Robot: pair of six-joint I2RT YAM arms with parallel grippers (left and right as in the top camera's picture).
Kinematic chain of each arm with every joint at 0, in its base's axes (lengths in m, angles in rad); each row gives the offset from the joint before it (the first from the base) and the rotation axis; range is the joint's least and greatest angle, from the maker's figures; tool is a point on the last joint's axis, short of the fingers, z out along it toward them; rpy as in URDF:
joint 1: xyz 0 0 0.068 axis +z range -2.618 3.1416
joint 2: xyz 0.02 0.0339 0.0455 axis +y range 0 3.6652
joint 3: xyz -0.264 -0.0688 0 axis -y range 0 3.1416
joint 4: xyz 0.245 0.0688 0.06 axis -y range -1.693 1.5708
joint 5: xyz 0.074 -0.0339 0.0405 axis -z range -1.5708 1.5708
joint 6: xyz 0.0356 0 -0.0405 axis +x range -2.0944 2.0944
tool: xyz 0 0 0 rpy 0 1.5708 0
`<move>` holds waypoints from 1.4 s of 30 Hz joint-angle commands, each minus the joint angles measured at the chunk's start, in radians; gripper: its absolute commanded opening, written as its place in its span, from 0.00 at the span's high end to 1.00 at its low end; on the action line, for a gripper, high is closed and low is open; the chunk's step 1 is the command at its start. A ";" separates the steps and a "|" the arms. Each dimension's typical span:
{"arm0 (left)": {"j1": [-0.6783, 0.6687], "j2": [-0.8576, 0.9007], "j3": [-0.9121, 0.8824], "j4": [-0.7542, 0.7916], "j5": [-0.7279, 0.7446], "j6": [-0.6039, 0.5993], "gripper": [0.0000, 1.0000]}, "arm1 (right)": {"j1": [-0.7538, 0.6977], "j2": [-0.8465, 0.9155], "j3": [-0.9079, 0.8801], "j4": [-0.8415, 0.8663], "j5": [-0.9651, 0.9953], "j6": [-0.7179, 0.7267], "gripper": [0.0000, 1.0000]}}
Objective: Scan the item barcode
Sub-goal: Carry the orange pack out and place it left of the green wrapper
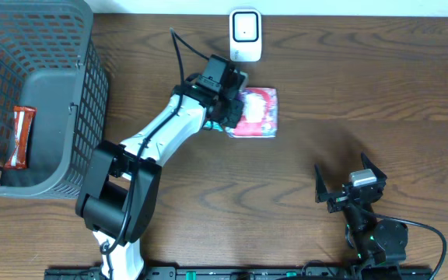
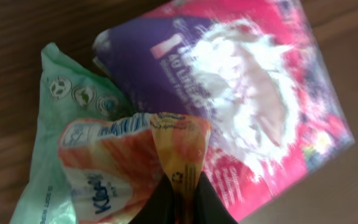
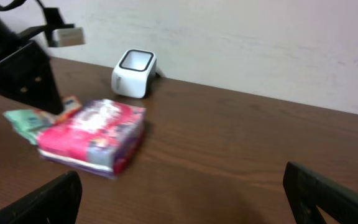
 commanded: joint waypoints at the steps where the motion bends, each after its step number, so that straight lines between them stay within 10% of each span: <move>1: -0.043 0.003 0.004 0.057 0.165 -0.068 0.93 | 0.002 0.001 -0.003 -0.001 0.004 0.007 0.01; 20: -0.029 -0.074 0.002 0.140 -0.217 0.072 0.92 | 0.002 0.001 -0.003 -0.001 0.004 0.007 0.01; 26: -0.008 -0.060 0.001 0.131 -0.613 0.069 0.92 | 0.002 0.001 -0.003 -0.001 0.004 0.007 0.01; 42: 0.038 -0.013 -0.025 0.074 -0.417 -0.011 0.83 | 0.002 0.001 -0.003 -0.001 0.004 0.007 0.01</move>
